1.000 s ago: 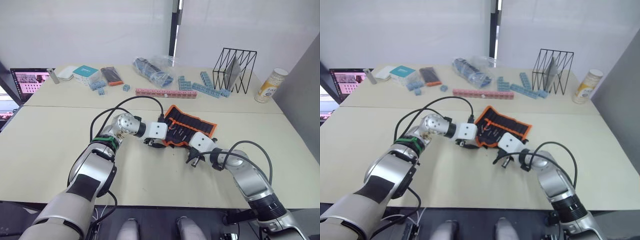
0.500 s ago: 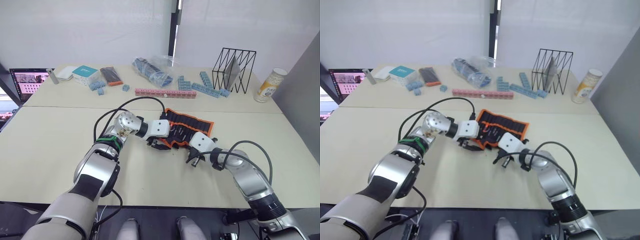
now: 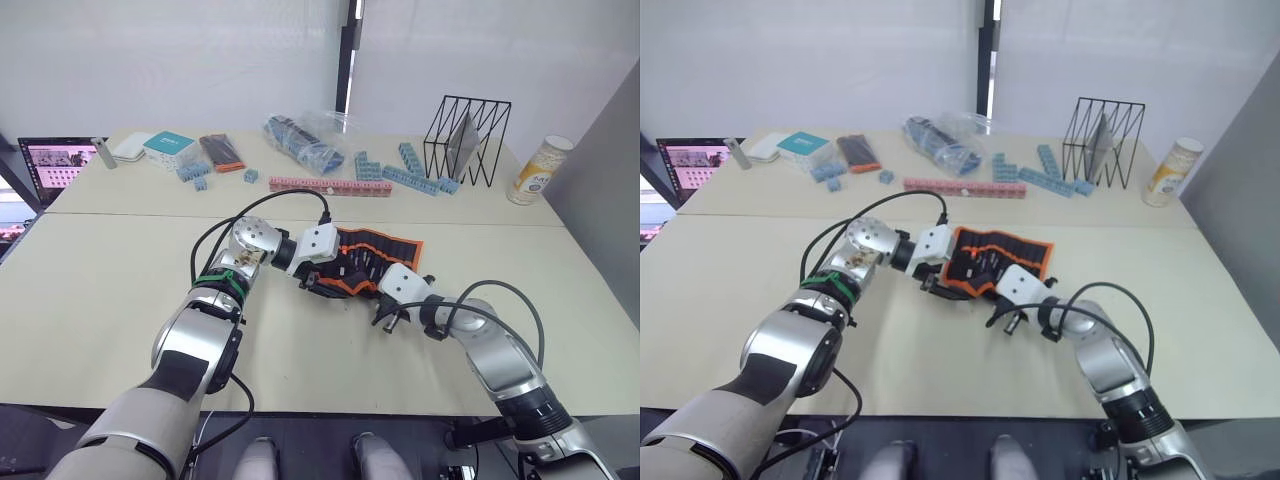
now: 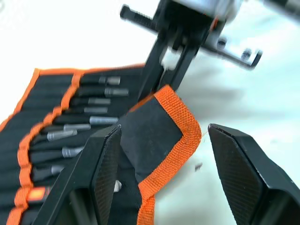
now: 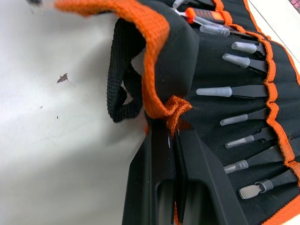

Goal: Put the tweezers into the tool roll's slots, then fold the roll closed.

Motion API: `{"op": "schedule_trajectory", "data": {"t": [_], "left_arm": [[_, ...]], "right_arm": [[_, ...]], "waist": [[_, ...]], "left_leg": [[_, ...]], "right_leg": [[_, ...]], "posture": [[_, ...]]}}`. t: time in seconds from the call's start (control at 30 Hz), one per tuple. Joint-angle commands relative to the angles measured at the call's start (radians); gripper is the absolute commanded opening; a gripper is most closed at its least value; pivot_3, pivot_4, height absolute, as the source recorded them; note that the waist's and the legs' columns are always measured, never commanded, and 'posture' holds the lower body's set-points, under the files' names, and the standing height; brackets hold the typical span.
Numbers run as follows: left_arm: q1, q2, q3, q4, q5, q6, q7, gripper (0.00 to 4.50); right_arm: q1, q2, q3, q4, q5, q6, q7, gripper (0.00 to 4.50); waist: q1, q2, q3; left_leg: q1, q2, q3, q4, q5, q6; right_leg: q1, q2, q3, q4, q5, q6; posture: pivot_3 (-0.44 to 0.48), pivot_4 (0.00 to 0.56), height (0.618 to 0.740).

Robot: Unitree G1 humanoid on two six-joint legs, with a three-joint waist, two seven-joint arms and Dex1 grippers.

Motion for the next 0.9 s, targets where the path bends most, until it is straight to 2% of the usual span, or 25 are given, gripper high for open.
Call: {"op": "schedule_trajectory", "data": {"t": [0.03, 0.47, 0.7, 0.9], "left_arm": [[0.007, 0.016, -0.002, -0.026, 0.002, 0.004, 0.015, 3.15], [0.007, 0.168, -0.078, -0.060, 0.107, -0.123, 0.095, 3.15], [0.061, 0.135, -0.046, -0.180, 0.010, -0.056, 0.017, 3.15], [0.100, 0.090, -0.081, -0.213, 0.042, -0.063, 0.090, 3.15]], "right_arm": [[-0.015, -0.006, -0.007, -0.005, -0.005, -0.013, 0.002, 0.00], [-0.016, -0.004, 0.003, 0.002, -0.008, -0.017, 0.009, 0.00], [-0.018, 0.002, 0.009, 0.012, -0.012, -0.024, 0.009, 0.00], [-0.019, 0.004, 0.009, 0.011, -0.014, -0.024, 0.011, 0.00]], "waist": [[0.000, 0.000, 0.000], [0.001, 0.000, 0.000], [0.002, 0.000, 0.000], [0.000, 0.000, 0.000]], "left_leg": [[0.000, 0.000, 0.000, 0.000, 0.000, 0.000], [0.000, 0.000, 0.000, 0.000, 0.000, 0.000], [0.000, 0.000, 0.000, 0.000, 0.000, 0.000], [0.001, 0.000, 0.000, 0.000, 0.000, 0.000]], "right_leg": [[0.000, 0.000, 0.000, 0.000, 0.000, 0.000], [0.000, 0.000, 0.000, 0.000, 0.000, 0.000], [0.000, 0.000, 0.000, 0.000, 0.000, 0.000], [0.000, 0.000, 0.000, 0.001, 0.000, 0.000]], "posture": [[0.000, 0.150, 0.740], [0.000, 0.150, 0.740], [0.000, 0.150, 0.740], [0.000, 0.150, 0.740]]}}
